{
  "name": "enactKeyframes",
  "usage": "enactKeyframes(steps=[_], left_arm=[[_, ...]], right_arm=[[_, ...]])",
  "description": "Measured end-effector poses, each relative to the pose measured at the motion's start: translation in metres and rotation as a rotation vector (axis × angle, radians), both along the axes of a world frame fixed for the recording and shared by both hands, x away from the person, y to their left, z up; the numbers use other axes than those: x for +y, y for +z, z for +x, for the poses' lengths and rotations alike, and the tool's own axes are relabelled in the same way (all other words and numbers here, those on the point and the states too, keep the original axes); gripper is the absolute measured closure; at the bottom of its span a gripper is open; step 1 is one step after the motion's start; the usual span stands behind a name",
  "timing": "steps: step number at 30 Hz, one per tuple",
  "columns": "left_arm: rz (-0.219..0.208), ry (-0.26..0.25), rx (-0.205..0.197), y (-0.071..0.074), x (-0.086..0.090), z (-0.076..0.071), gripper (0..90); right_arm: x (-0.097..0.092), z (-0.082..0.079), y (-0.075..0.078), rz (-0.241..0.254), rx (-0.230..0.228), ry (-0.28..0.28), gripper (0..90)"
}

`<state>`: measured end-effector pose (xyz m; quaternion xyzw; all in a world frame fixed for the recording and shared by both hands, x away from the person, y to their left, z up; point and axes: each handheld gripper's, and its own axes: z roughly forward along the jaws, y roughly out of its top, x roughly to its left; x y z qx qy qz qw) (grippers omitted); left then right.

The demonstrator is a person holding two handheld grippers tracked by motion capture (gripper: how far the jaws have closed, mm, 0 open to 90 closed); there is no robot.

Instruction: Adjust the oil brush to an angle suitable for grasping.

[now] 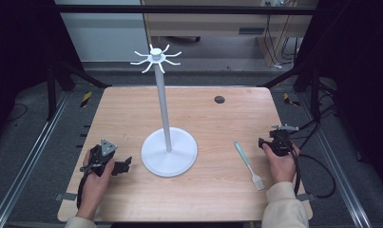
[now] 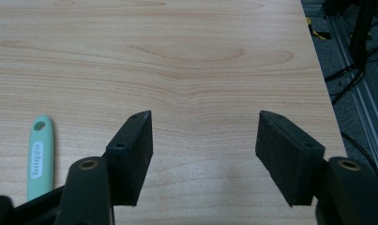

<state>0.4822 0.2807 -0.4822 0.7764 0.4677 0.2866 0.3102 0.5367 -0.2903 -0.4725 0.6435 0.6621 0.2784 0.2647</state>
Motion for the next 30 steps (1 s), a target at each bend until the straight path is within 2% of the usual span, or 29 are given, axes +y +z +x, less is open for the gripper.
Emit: enactKeyframes(steps=[4, 6, 7, 8, 13, 14, 20, 21, 24, 26, 30], left_arm=[[0.001, -0.001, -0.002, 0.000, 0.000, 0.000, 2.7], [0.002, -0.002, -0.002, 0.000, 0.000, 0.000, 2.7], [0.002, -0.002, -0.002, 0.000, 0.000, 0.000, 2.6], [0.002, -0.001, -0.003, 0.000, 0.000, 0.000, 2.6], [0.003, 0.000, -0.003, 0.000, 0.000, 0.000, 2.7], [0.002, 0.000, -0.003, 0.000, 0.000, 0.000, 2.6], [0.004, -0.003, -0.002, 0.000, 0.000, 0.000, 2.7], [0.004, -0.003, -0.002, 0.000, 0.000, 0.000, 2.7], [0.004, -0.004, -0.002, 0.000, 0.000, 0.000, 2.7], [0.004, -0.004, -0.002, 0.000, 0.000, 0.000, 2.7], [0.005, -0.005, -0.002, 0.000, 0.000, 0.000, 2.7]], right_arm=[[0.004, 0.001, 0.000, -0.004, 0.002, 0.016, 43.9], [0.007, 0.001, 0.000, -0.003, 0.001, 0.031, 48.2], [0.011, 0.001, 0.000, -0.004, 0.006, 0.048, 53.5], [0.011, 0.001, 0.000, -0.004, 0.006, 0.048, 53.5], [0.024, 0.003, -0.002, -0.012, 0.020, 0.124, 66.5], [0.028, 0.004, -0.003, -0.015, 0.021, 0.157, 72.8], [0.039, 0.005, -0.006, -0.028, 0.051, 0.224, 84.6], [0.042, 0.006, -0.008, -0.021, 0.060, 0.249, 87.7], [0.045, 0.006, -0.009, -0.016, 0.068, 0.267, 90.0], [0.051, 0.007, -0.011, -0.009, 0.079, 0.299, 90.0], [0.055, 0.008, -0.012, -0.013, 0.083, 0.315, 90.0]])
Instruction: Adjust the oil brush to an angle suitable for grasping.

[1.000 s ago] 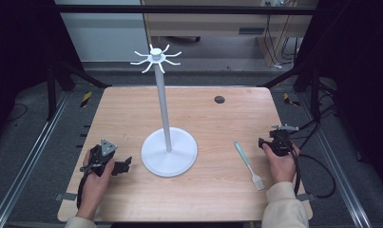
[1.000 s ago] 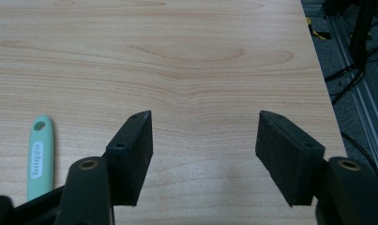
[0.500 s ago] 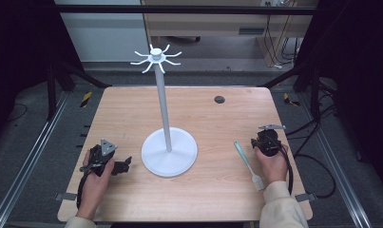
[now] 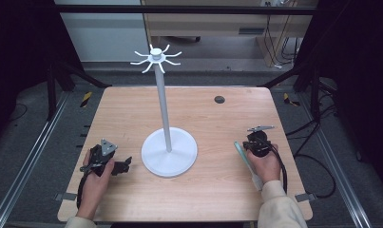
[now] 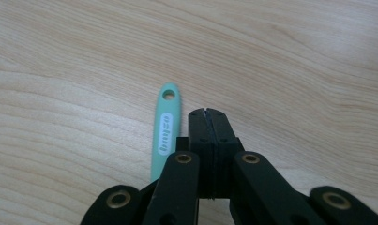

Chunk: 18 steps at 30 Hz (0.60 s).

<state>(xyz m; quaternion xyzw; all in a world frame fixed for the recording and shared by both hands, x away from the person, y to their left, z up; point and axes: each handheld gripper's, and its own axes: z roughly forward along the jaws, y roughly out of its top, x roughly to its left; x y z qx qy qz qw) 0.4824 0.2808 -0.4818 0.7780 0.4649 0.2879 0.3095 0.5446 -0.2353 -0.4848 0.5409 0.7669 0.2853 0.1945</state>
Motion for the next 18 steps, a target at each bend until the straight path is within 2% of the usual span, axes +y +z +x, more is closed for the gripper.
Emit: enactKeyframes(steps=[5, 13, 16, 17, 18], left_arm=[[0.000, -0.001, 0.001, 0.000, 0.000, 0.000, 2.7], [0.000, -0.002, 0.001, 0.000, 0.000, 0.000, 2.7], [-0.001, -0.001, 0.001, 0.000, 0.000, 0.000, 2.7], [0.000, -0.002, 0.002, 0.000, 0.000, 0.000, 2.7], [0.000, -0.002, 0.002, 0.000, 0.000, 0.000, 2.7]], right_arm=[[0.004, 0.002, -0.003, -0.005, 0.007, 0.012, 90.0], [0.006, 0.003, -0.005, 0.013, 0.024, 0.031, 90.0], [0.009, 0.002, -0.004, 0.024, 0.027, 0.066, 90.0], [0.014, 0.000, -0.002, 0.024, 0.029, 0.102, 90.0], [0.014, 0.000, -0.002, 0.024, 0.029, 0.102, 90.0]])
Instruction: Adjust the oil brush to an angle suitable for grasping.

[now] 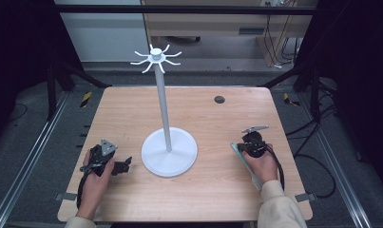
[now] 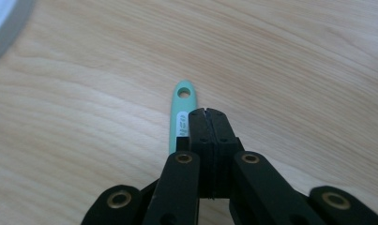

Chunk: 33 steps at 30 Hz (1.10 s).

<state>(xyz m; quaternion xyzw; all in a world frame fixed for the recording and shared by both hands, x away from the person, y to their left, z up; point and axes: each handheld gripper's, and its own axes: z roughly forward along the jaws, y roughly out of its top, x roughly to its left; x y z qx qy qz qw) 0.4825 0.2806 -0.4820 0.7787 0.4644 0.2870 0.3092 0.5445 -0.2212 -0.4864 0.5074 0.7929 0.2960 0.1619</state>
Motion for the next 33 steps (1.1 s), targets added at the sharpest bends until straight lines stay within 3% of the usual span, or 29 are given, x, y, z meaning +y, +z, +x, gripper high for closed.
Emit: enactKeyframes(steps=[4, 11, 20, 27, 33], left_arm=[[0.003, -0.002, 0.002, 0.000, 0.000, 0.000, 2.7], [0.003, -0.002, 0.003, 0.000, 0.000, 0.000, 2.7], [0.003, -0.004, 0.006, 0.000, 0.000, 0.000, 2.7], [0.000, -0.004, 0.004, 0.000, 0.000, 0.000, 2.7], [-0.007, -0.004, 0.006, 0.000, 0.001, 0.000, 2.7]], right_arm=[[0.015, -0.005, 0.002, -0.016, 0.011, 0.087, 90.0], [0.021, -0.008, 0.002, -0.004, 0.027, 0.136, 90.0], [0.027, -0.013, 0.003, -0.018, 0.040, 0.177, 90.0], [0.028, -0.015, 0.005, -0.014, 0.048, 0.163, 90.0], [0.024, -0.025, 0.014, -0.041, 0.021, 0.169, 90.0]])
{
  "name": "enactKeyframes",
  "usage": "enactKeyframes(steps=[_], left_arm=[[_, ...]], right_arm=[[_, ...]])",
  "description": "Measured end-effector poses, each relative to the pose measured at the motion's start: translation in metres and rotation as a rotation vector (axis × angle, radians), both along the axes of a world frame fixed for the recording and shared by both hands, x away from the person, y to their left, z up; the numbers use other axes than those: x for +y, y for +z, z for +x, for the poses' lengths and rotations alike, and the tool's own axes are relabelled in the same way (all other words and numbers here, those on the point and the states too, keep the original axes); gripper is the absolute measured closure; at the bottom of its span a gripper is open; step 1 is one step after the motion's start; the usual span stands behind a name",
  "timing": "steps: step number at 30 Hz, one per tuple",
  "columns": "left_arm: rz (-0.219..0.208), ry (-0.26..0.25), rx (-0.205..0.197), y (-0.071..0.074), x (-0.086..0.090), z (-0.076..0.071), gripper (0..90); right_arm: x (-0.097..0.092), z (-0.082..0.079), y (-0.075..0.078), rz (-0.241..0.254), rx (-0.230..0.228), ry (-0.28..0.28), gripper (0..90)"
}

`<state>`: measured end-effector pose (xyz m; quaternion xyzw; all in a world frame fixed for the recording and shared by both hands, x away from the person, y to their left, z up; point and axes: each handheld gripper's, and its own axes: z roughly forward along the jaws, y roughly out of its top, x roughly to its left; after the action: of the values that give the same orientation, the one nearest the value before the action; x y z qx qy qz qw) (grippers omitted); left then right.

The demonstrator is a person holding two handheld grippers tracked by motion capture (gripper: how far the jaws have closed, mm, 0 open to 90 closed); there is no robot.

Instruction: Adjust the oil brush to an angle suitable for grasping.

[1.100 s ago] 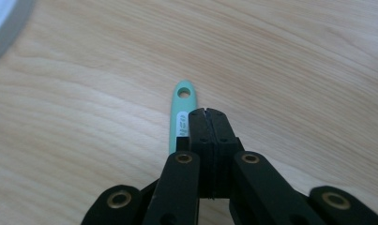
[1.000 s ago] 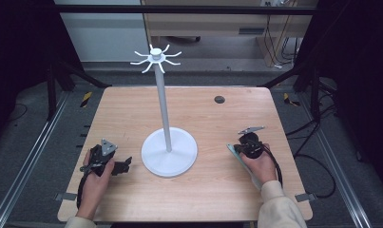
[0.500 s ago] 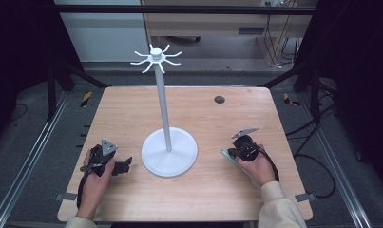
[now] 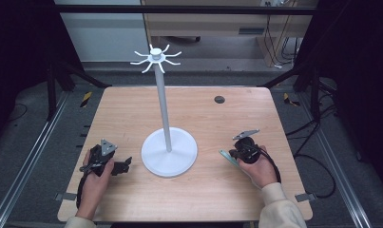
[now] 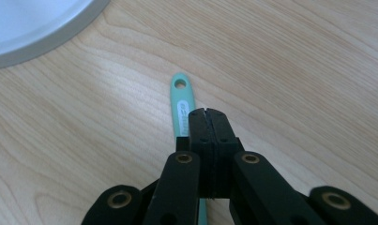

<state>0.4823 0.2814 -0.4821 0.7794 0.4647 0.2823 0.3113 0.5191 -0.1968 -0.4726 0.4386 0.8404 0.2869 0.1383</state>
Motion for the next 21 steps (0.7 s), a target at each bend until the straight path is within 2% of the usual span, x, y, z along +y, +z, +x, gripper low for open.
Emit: enactKeyframes(steps=[1, 6, 11, 19, 21], left_arm=[[0.002, -0.002, 0.001, 0.000, 0.000, 0.000, 2.7], [0.006, 0.001, -0.002, 0.000, 0.000, 0.000, 2.7], [0.008, 0.004, -0.001, 0.000, 0.000, 0.000, 2.7], [0.008, 0.004, -0.002, 0.000, 0.000, 0.000, 2.7], [0.009, 0.003, -0.001, 0.000, -0.001, 0.000, 2.6]], right_arm=[[-0.002, -0.004, 0.004, -0.021, -0.005, -0.002, 90.0], [-0.008, -0.010, 0.010, -0.019, -0.006, -0.013, 88.4], [-0.012, -0.016, 0.014, -0.043, -0.003, -0.003, 84.0], [-0.018, -0.027, 0.017, -0.054, 0.029, 0.012, 74.7], [-0.020, -0.029, 0.017, -0.069, 0.038, 0.022, 72.3]])
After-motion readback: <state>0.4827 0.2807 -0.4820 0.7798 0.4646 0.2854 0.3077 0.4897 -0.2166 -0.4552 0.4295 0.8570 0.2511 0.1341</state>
